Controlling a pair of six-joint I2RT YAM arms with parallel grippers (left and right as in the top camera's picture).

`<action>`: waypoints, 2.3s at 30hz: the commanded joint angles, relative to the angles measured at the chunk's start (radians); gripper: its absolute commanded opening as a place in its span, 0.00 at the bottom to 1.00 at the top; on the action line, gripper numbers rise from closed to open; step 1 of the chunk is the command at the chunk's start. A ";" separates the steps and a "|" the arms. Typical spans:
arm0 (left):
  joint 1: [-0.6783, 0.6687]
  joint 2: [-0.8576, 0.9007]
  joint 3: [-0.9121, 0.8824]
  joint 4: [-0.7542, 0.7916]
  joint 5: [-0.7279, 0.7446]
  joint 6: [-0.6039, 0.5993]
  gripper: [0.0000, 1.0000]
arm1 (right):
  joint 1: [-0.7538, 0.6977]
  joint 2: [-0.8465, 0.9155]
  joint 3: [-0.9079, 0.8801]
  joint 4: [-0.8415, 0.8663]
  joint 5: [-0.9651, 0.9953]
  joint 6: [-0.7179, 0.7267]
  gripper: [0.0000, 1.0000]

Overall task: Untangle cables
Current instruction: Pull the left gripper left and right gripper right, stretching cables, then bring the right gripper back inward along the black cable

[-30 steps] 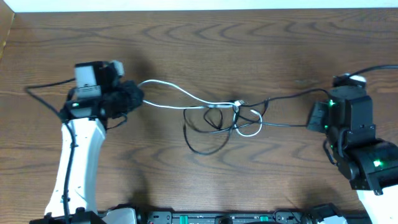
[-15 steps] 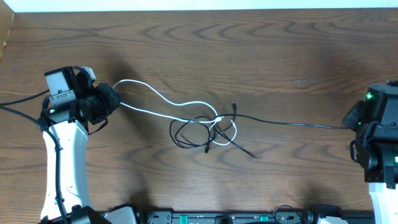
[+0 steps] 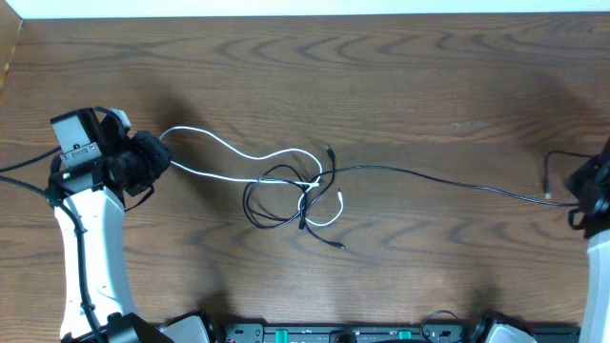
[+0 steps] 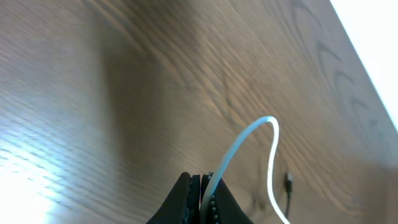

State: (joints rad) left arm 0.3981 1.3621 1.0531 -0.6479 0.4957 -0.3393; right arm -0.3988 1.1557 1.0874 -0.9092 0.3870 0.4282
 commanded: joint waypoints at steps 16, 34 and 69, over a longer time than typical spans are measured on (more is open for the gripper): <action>-0.376 -0.010 -0.004 -0.105 0.278 0.254 0.08 | -0.015 0.062 0.011 0.081 -0.791 -0.217 0.69; -0.500 -0.010 -0.004 -0.182 0.139 0.298 0.08 | 0.290 0.215 -0.105 0.150 -0.809 -0.169 0.63; -0.500 -0.010 -0.004 -0.219 0.140 0.298 0.08 | 0.555 0.776 -0.134 0.832 -0.396 0.736 0.57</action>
State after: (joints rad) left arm -0.1001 1.3621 1.0531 -0.8581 0.6441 -0.0536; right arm 0.1421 1.8587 0.9684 -0.0811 -0.1833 1.0824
